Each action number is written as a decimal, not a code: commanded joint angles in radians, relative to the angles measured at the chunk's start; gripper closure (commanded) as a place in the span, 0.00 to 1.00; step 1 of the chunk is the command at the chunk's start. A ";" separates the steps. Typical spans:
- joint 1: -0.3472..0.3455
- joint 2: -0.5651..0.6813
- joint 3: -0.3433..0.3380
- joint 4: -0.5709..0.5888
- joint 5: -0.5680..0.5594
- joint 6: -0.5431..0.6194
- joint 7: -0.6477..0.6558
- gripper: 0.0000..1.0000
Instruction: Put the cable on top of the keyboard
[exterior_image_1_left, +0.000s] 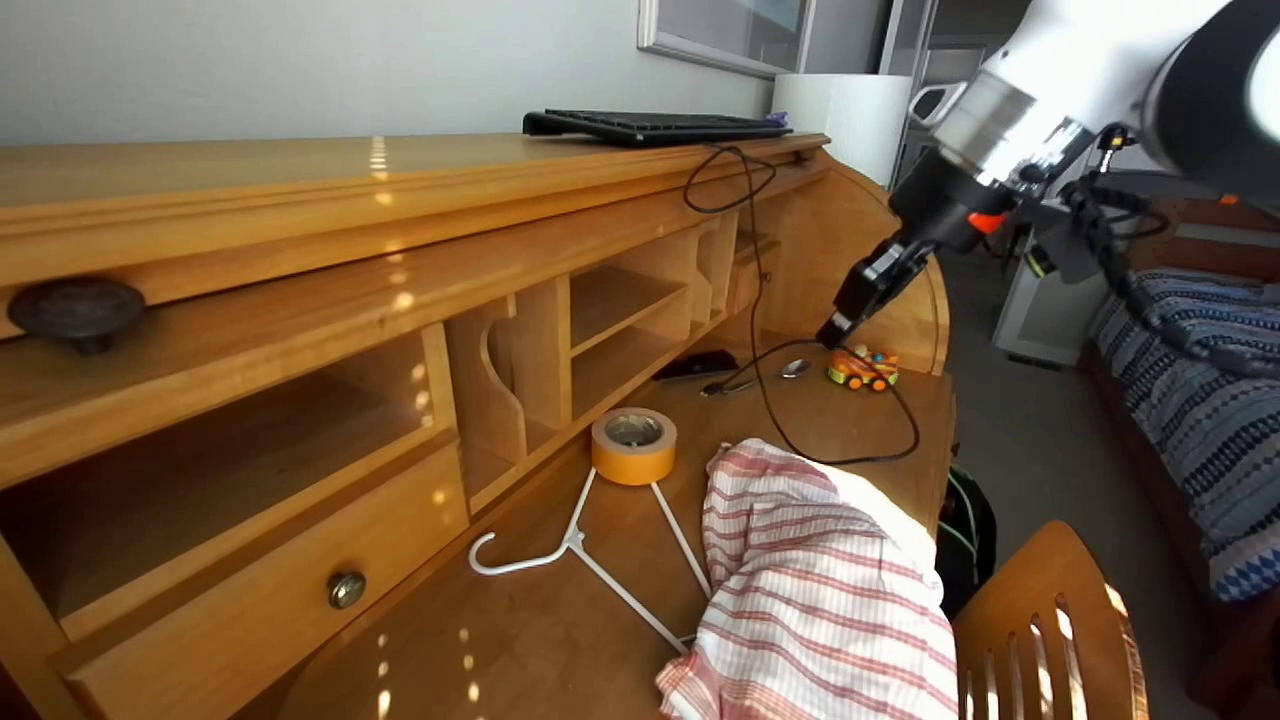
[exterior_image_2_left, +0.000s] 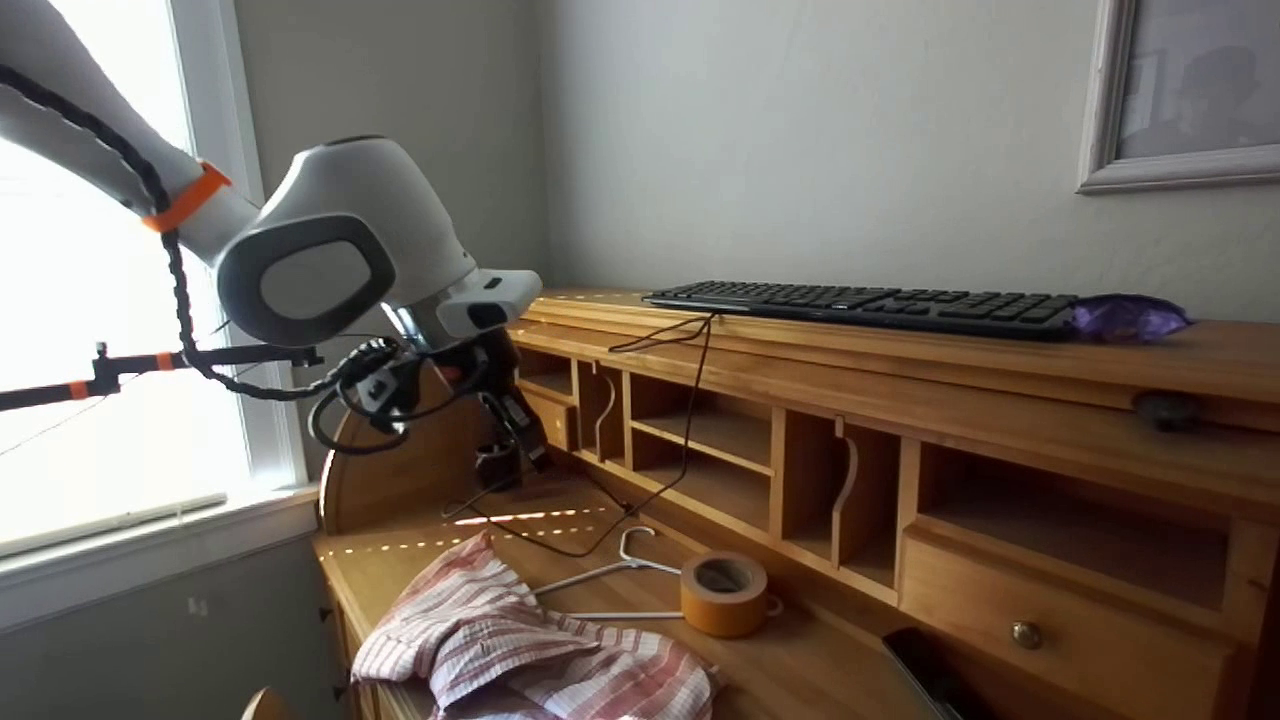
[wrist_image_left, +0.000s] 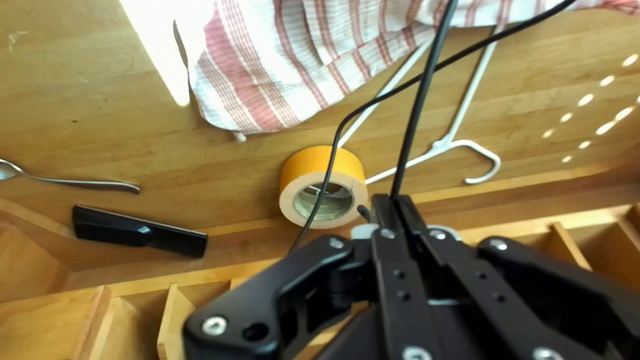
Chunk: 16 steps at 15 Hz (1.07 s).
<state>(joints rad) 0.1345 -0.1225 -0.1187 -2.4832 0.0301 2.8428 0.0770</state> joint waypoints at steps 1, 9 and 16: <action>0.124 -0.198 -0.136 -0.077 0.276 0.002 -0.227 0.99; 0.319 -0.422 -0.389 0.032 0.620 -0.038 -0.483 0.99; 0.492 -0.220 -0.459 0.316 0.802 0.302 -0.435 0.99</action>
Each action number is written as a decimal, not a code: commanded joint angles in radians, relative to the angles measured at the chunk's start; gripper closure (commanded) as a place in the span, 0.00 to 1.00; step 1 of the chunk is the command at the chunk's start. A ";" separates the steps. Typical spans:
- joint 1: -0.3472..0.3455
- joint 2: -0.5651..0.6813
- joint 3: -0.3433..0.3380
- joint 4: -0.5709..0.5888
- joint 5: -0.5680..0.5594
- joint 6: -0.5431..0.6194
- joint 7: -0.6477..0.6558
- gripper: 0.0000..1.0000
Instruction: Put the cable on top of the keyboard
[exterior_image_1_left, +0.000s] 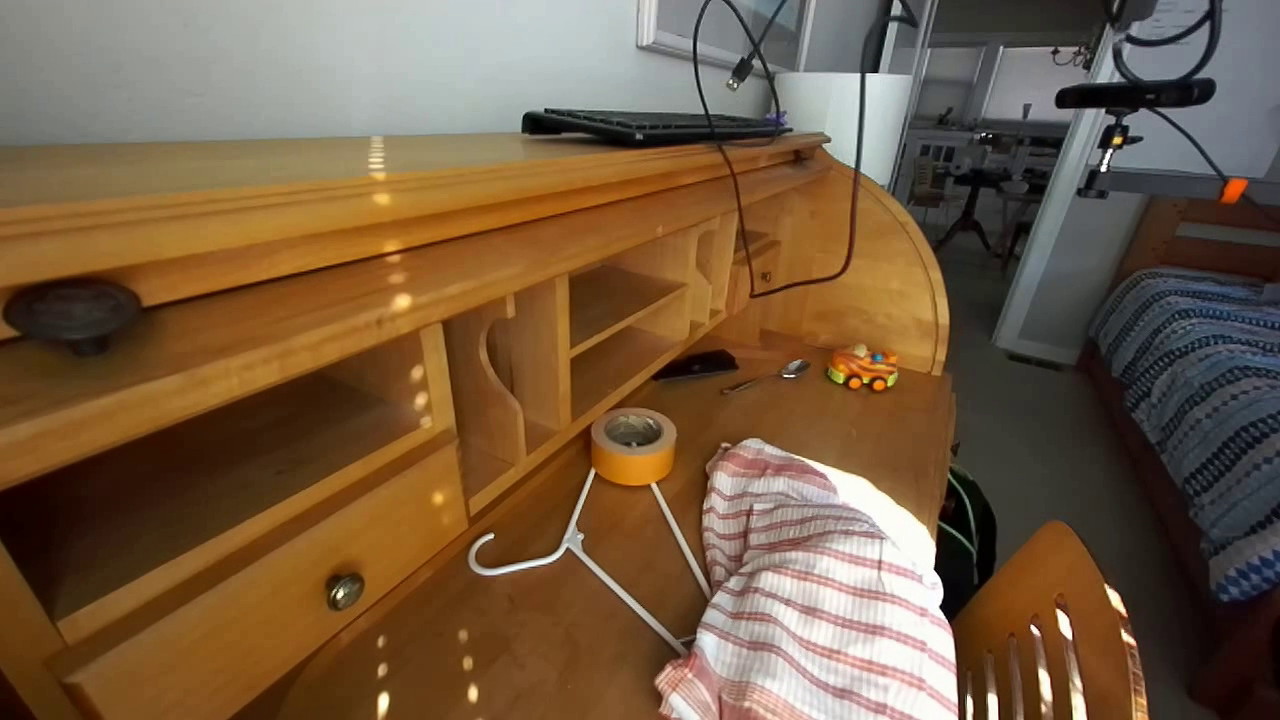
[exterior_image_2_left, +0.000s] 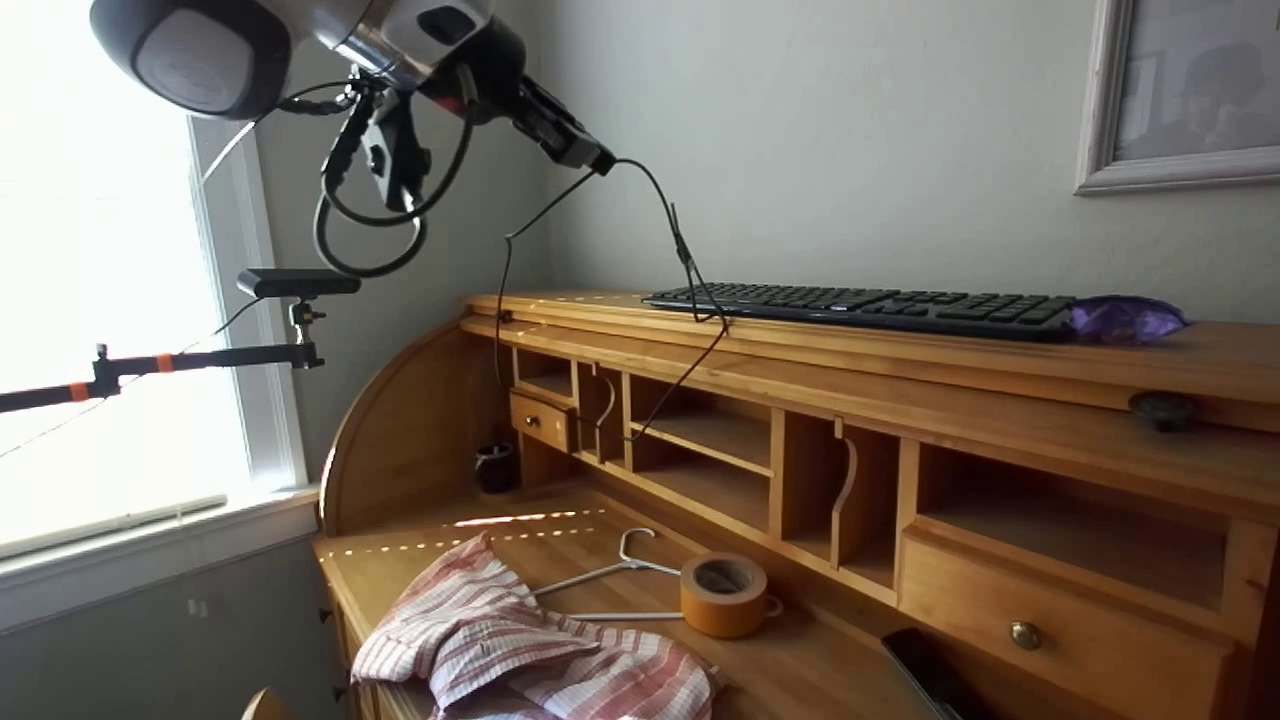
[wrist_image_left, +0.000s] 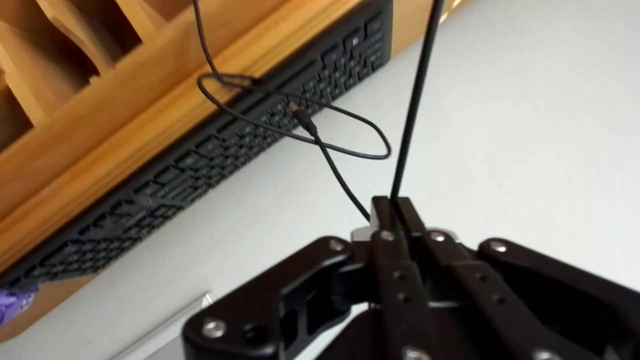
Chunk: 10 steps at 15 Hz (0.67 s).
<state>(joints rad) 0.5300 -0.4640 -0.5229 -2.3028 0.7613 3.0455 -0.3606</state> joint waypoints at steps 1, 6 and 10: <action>0.137 0.150 -0.081 0.173 0.086 0.140 -0.006 0.99; 0.308 0.338 -0.249 0.383 0.144 0.158 -0.006 0.99; 0.383 0.496 -0.368 0.548 0.256 0.102 0.006 0.99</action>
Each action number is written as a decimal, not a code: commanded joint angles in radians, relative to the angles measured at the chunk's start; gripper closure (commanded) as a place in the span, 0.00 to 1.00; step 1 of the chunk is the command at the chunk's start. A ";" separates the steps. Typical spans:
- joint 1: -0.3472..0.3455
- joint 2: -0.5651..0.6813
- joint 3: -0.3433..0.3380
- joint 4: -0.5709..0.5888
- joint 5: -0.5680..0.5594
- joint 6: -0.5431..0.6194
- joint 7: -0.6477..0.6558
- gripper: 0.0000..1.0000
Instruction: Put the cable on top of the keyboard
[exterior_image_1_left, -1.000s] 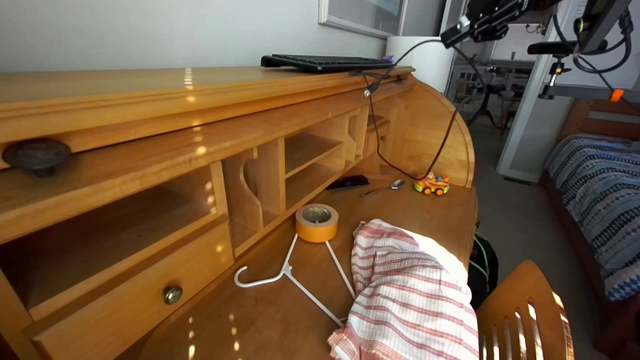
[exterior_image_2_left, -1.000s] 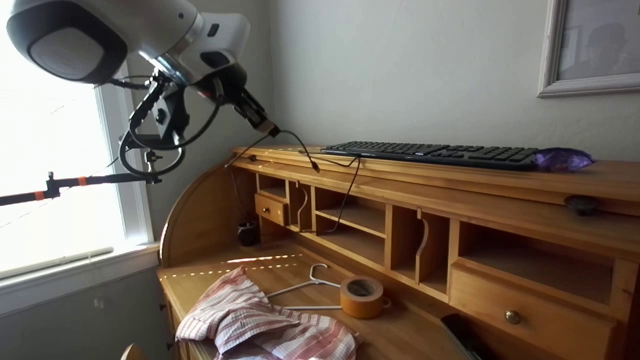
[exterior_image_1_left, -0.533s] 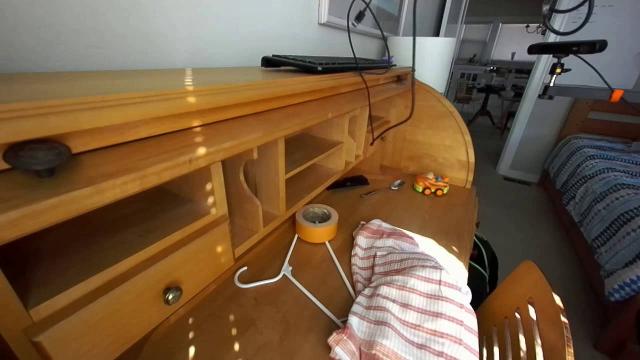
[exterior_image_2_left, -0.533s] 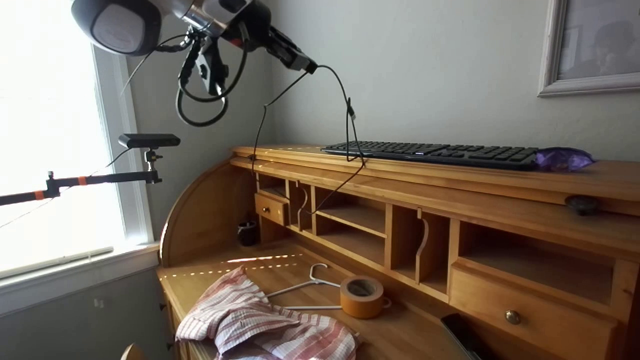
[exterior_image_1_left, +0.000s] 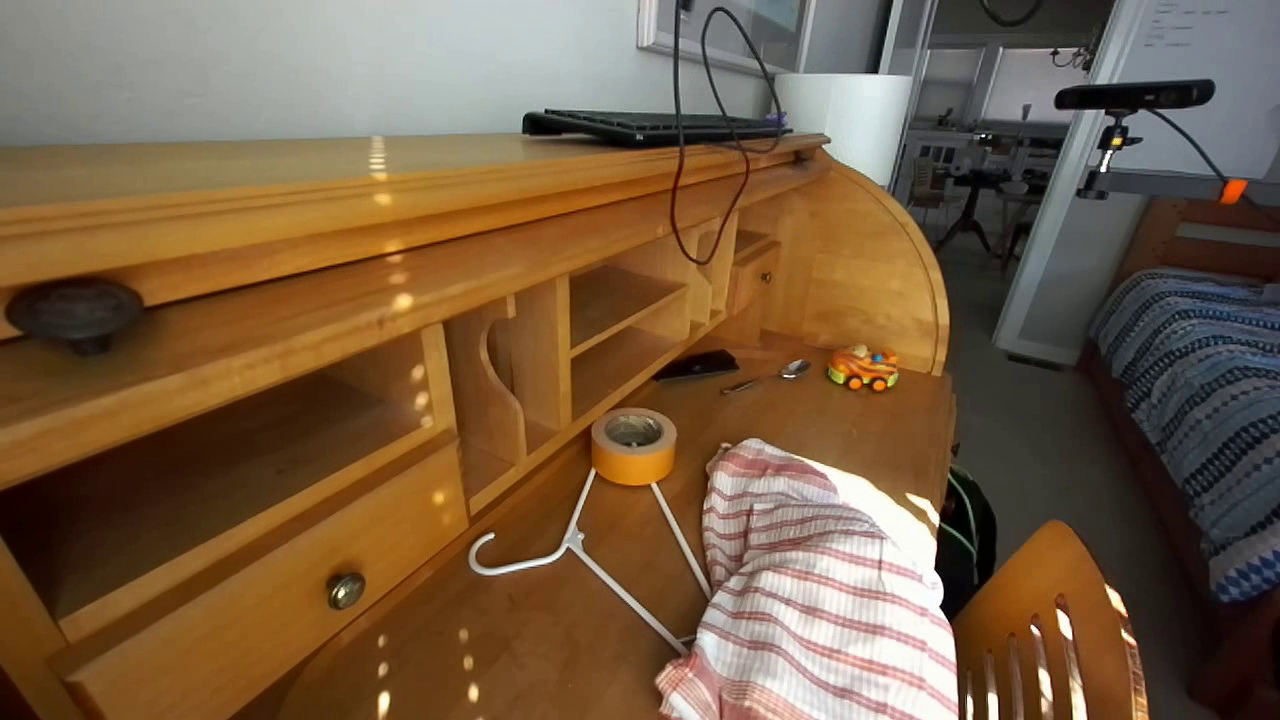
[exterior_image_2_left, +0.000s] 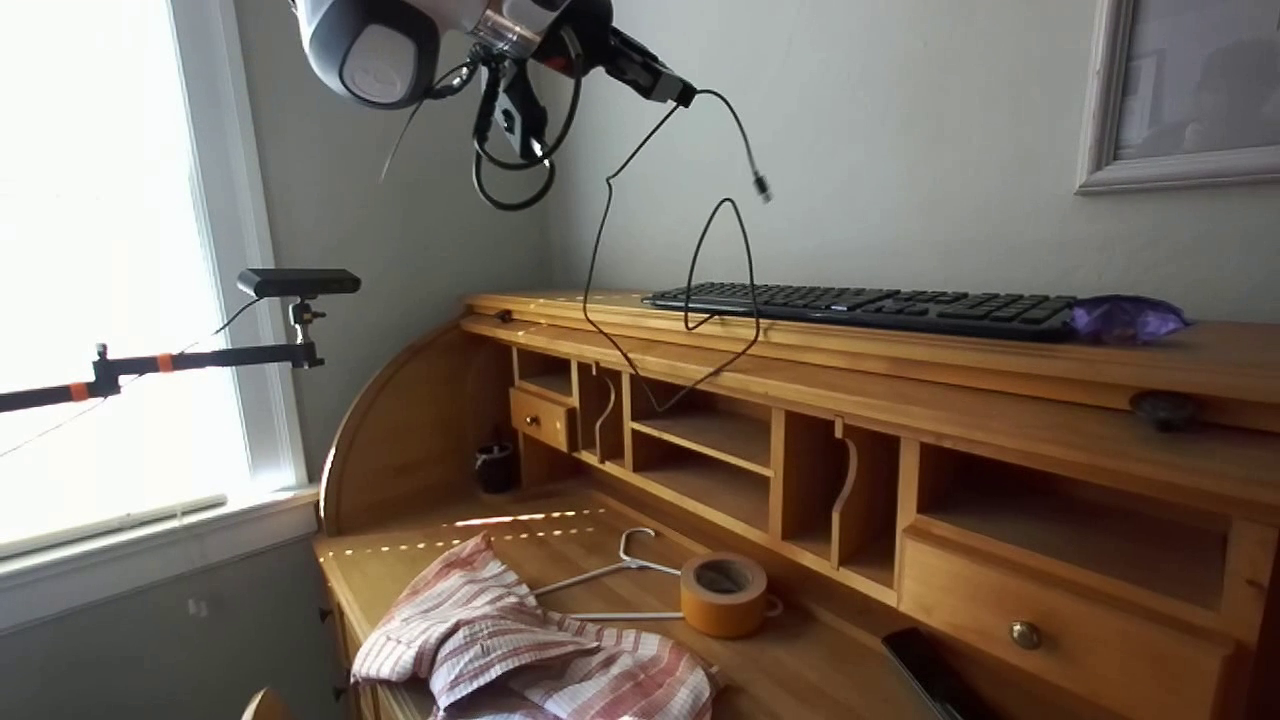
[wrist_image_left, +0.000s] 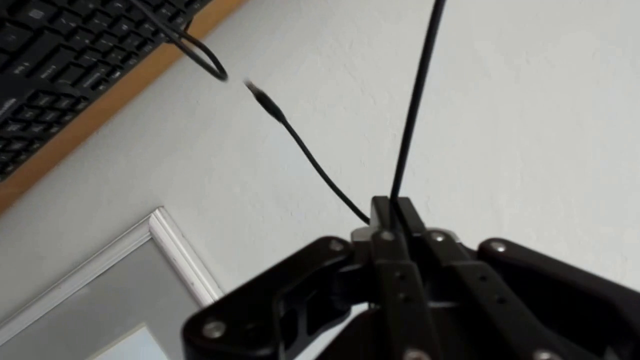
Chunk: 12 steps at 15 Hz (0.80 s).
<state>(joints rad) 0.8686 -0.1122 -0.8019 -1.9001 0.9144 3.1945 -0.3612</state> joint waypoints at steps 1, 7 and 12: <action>0.032 0.203 -0.107 0.198 0.137 -0.082 0.020 0.99; -0.187 0.523 -0.059 0.445 0.375 -0.260 0.037 0.99; -0.444 0.688 0.111 0.587 0.192 -0.344 0.270 0.99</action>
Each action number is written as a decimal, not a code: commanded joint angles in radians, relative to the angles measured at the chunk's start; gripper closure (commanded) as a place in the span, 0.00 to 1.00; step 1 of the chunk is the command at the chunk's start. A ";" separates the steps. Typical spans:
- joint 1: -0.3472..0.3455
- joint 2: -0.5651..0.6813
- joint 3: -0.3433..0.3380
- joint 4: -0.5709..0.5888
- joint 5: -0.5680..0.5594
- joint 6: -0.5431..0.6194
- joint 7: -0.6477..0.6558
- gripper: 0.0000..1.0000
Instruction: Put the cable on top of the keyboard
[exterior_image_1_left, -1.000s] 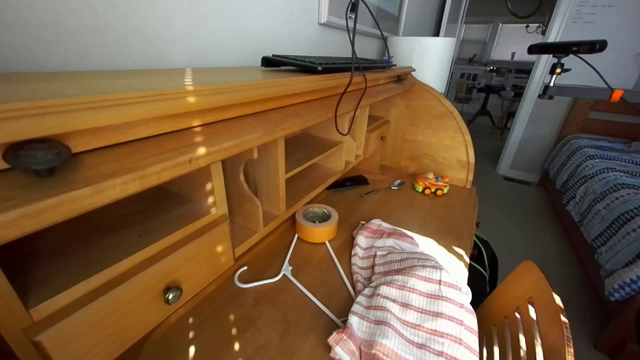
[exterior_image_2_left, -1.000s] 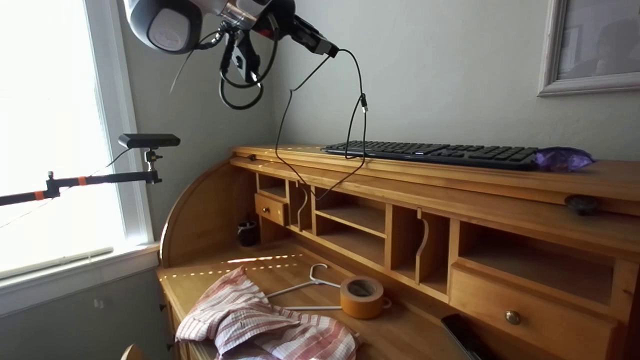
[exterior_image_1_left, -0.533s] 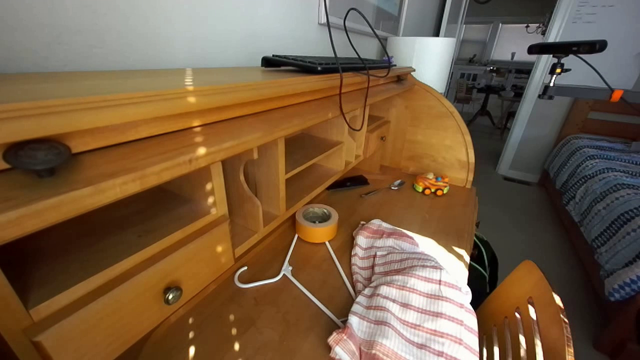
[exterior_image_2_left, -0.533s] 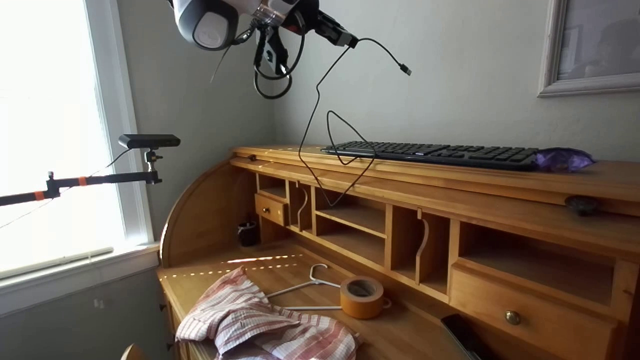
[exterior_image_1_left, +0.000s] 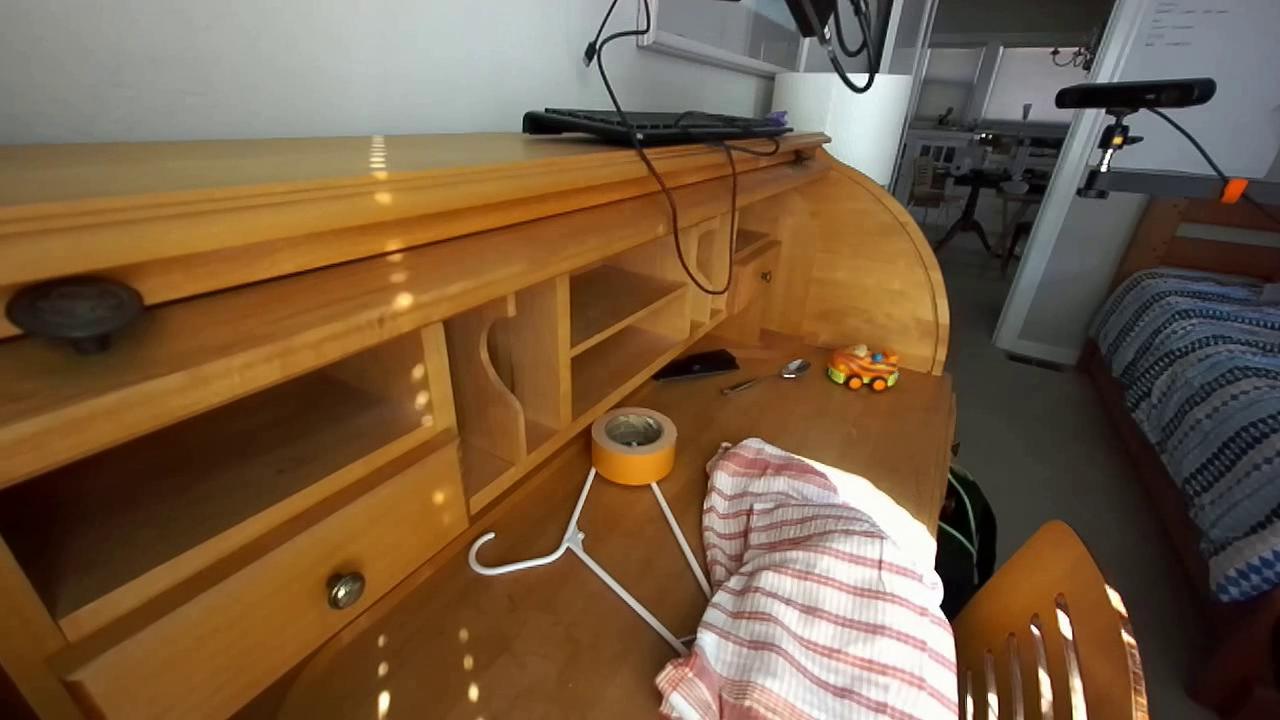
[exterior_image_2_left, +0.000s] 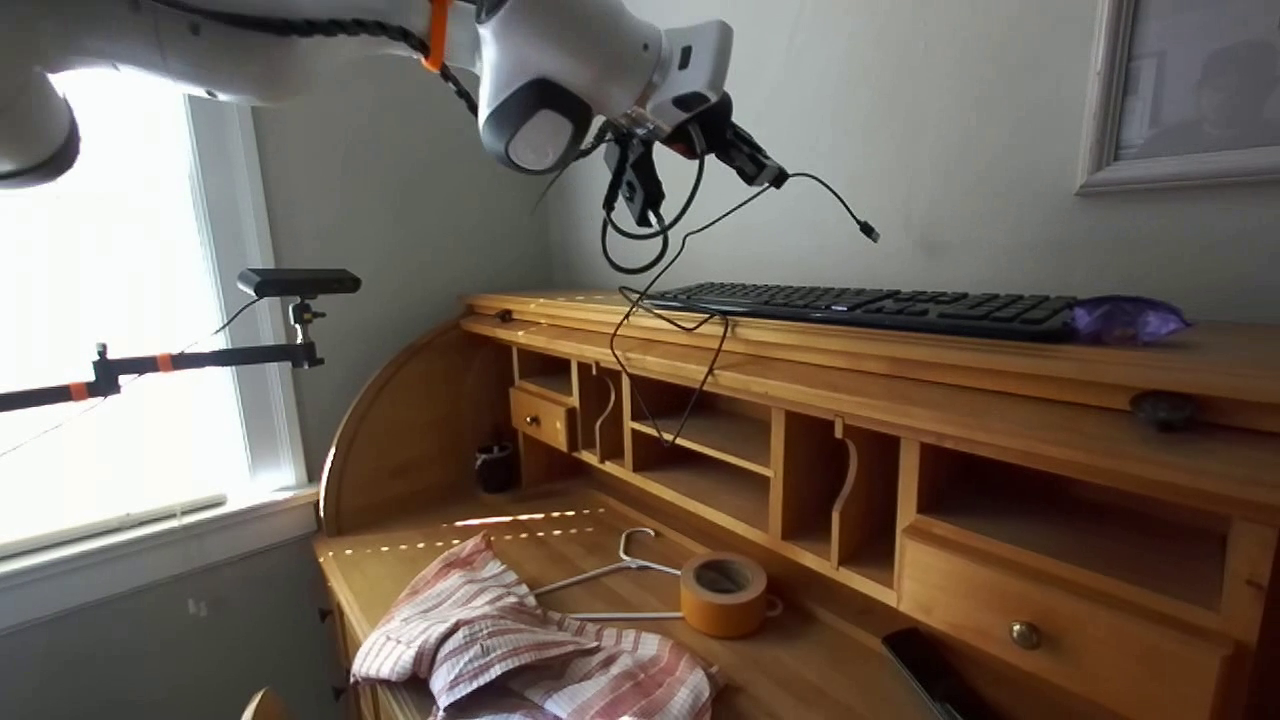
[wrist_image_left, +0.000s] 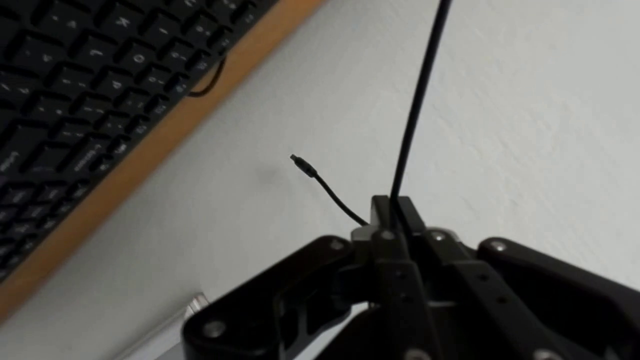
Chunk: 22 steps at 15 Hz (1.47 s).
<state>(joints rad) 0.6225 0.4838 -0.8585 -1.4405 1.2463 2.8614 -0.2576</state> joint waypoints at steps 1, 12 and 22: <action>-0.250 0.114 0.211 0.161 -0.198 -0.032 0.218 0.99; -0.540 0.097 0.604 0.246 -0.826 -0.110 0.628 0.41; -0.561 -0.298 0.711 -0.175 -0.964 -0.092 0.423 0.00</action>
<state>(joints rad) 0.1327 0.3672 -0.2502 -1.4181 0.3136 2.7828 0.2666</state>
